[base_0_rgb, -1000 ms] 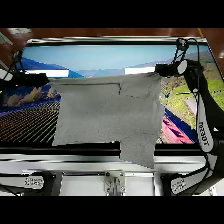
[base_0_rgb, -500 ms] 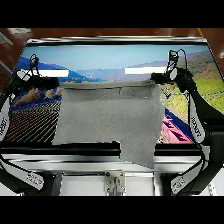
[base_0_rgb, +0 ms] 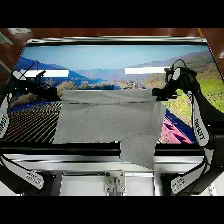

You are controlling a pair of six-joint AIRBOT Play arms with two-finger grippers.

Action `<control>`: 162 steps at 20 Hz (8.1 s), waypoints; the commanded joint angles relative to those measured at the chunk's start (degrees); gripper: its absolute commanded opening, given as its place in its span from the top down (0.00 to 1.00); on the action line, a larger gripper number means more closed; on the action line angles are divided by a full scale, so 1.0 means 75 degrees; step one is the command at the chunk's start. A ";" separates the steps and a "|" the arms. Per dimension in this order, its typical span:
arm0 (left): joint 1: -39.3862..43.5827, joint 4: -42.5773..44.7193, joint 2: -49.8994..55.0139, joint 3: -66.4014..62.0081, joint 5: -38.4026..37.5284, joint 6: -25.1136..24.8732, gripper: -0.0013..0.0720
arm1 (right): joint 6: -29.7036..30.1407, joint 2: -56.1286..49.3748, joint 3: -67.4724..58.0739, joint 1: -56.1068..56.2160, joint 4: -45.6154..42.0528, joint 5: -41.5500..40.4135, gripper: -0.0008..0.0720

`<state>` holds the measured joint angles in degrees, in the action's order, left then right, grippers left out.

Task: Fold the shirts.

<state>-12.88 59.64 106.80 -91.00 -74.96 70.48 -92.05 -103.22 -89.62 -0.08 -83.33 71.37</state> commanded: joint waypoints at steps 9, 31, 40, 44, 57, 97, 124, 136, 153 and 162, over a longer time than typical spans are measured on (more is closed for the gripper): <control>-0.0131 -0.0015 0.0338 -0.0009 0.0015 0.0443 0.93 | -0.0388 -0.0082 0.0373 -0.0032 -0.0283 0.0332 0.91; -0.3252 0.0560 -0.3643 0.5173 -0.1804 -0.0475 0.20 | 0.2084 0.3984 0.3340 -0.4287 0.1326 0.2809 0.11; -0.3754 -0.1276 -0.3716 0.7866 -0.0134 -0.1737 0.20 | 0.2285 0.4261 0.4223 -0.4584 0.2253 0.2398 0.11; -0.3561 -0.1306 -0.3506 0.7959 0.0321 -0.1737 0.21 | 0.2282 0.4261 0.4223 -0.4578 0.2250 0.2393 0.11; -0.3518 -0.1393 -0.3459 0.8032 0.0819 -0.1652 0.93 | 0.2314 0.4261 0.6496 -0.3375 0.2363 0.1632 0.11; -0.0358 -0.2643 -0.0379 0.1061 0.1425 -0.0207 0.93 | 0.0935 0.0647 0.1760 -0.1437 0.4453 -0.2498 0.91; -0.0866 -0.2640 -0.0778 -0.0286 -0.1011 0.0414 0.47 | 0.2378 -0.0513 0.1751 -0.2390 0.4943 -0.0615 0.06; 0.1609 -0.2841 -0.0749 -0.0283 0.0137 0.0356 0.90 | 0.2442 0.1751 0.1751 -0.1775 0.5217 -0.0635 0.91; 0.6729 -0.6102 0.1542 -0.0402 0.3430 -0.0047 0.93 | 0.0749 0.5578 0.1751 -0.1775 0.3934 0.1769 0.91; 0.5152 -0.5965 0.0877 -0.0411 0.3235 -0.0306 0.94 | 0.0746 0.5085 0.1751 -0.1638 0.4733 0.0898 0.91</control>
<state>31.77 12.53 116.62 -94.04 -50.17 68.95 -86.63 -63.26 -76.42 -13.15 -52.27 81.43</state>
